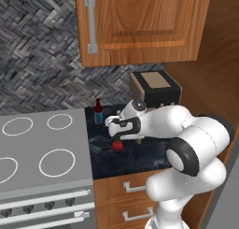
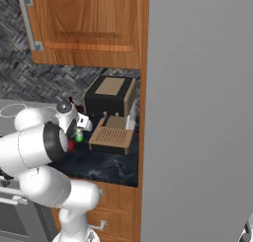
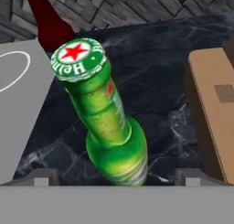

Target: Place the beers on the top shelf of the fridge to keep them out of children's reach, and place the tomato on lower shelves for easy access.

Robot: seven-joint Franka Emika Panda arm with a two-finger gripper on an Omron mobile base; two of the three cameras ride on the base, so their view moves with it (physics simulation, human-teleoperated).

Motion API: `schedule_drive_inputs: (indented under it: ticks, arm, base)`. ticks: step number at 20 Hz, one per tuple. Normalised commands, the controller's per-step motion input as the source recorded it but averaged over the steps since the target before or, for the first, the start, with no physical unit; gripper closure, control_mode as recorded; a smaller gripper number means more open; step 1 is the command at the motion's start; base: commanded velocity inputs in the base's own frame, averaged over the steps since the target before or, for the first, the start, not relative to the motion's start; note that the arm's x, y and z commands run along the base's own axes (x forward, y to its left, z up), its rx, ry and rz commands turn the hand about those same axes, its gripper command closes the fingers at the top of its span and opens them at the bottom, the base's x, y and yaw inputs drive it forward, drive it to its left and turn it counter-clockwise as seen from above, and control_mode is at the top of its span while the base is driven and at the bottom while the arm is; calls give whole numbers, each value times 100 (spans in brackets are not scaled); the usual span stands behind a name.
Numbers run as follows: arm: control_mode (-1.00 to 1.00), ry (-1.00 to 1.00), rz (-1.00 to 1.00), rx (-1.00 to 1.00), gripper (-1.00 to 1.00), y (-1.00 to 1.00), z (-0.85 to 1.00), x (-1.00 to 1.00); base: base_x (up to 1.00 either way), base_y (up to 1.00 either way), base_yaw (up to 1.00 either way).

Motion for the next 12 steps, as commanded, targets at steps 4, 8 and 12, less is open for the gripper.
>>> schedule_drive_inputs:
  ticks: [4,8,12]
  arm:
    - [-100,0,0,0,-100,1,-15,26]
    - [-100,0,0,0,-100,2,-14,25]
    - [-100,0,0,0,-100,6,-17,24]
  base:
    - [0,0,0]
    - [0,0,0]
    - [0,0,0]
